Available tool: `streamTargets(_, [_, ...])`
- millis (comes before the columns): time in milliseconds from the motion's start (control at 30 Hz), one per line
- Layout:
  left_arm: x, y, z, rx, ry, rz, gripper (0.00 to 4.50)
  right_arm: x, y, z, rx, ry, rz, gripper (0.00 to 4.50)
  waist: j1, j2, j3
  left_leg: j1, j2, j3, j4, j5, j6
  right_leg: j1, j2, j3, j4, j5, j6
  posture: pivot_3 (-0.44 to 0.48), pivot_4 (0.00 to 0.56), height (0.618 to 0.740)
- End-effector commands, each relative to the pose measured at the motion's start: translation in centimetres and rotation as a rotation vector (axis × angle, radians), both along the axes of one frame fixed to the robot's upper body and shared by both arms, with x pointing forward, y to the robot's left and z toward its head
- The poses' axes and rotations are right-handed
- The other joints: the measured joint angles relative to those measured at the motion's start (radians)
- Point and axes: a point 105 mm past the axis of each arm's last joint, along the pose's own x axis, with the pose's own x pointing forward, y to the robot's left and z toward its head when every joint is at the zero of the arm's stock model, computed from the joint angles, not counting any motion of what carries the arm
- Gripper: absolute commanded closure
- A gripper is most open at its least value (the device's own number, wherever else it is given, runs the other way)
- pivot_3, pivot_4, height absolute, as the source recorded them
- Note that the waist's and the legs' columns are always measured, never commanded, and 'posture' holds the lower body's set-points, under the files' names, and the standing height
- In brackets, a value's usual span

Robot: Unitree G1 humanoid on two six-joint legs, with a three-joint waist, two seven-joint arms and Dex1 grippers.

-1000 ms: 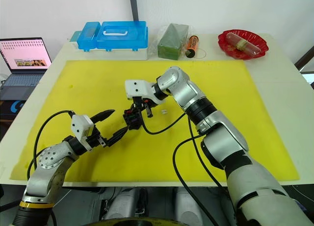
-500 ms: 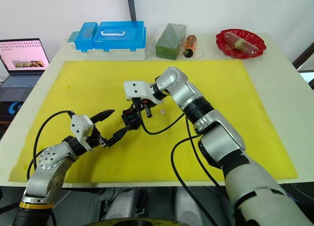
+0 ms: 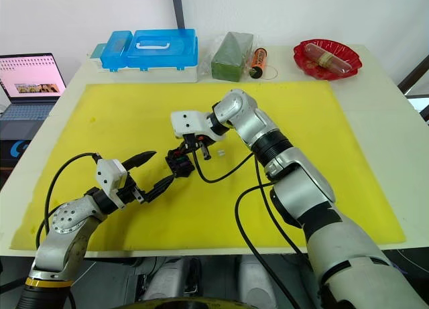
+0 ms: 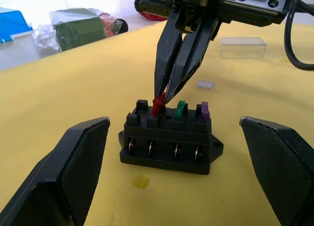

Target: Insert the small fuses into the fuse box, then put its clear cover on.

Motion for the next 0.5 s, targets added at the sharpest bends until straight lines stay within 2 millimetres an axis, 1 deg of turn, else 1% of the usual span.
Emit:
streamTargets(33, [-0.07, 0.29, 0.85, 0.012, -0.046, 0.001, 0.0, -0.23, 0.78, 1.47, 0.022, -0.025, 0.046, 4.49, -0.001, 0.0, 0.0, 0.0, 0.0, 0.0, 0.0, 0.0, 0.0, 0.0, 0.0, 0.0, 0.0, 0.0, 0.0, 0.0, 0.15, 0.74])
streamTargets(500, [-0.2, 0.47, 0.46, 0.013, -0.043, 0.004, 0.0, -0.86, 0.35, 0.93, -0.039, -0.013, 0.112, 4.49, -0.001, 0.0, 0.0, 0.0, 0.0, 0.0, 0.0, 0.0, 0.0, 0.0, 0.0, 0.0, 0.0, 0.0, 0.0, 0.0, 0.15, 0.74])
